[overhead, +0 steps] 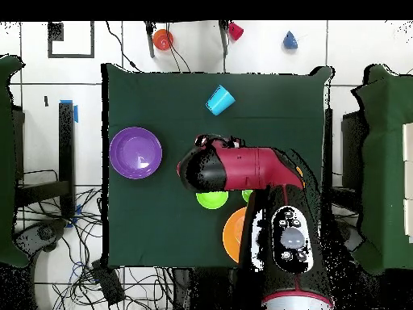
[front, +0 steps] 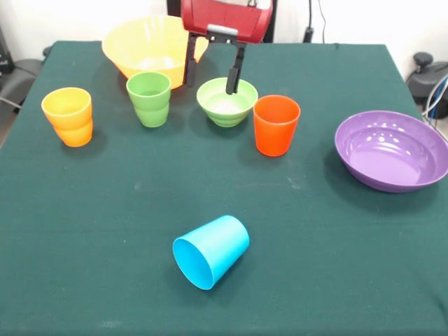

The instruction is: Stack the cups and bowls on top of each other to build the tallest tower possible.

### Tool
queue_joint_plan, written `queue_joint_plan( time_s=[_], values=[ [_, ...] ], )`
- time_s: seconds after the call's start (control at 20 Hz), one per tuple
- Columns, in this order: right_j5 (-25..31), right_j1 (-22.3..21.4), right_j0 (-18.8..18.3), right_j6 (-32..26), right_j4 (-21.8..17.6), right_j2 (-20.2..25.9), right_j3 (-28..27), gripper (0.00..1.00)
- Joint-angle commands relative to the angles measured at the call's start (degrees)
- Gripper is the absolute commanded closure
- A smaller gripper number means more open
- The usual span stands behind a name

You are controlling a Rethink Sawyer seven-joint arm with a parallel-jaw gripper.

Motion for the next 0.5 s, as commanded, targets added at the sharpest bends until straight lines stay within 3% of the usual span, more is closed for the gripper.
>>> queue_joint_plan(
  time_s=[0.05,0.5],
  values=[
    [-4.85,3.83,-2.14,7.82,2.75,5.55,6.91,0.0],
    [-9.96,5.27,-4.4,8.81,6.99,8.27,10.13,0.0]
  ],
)
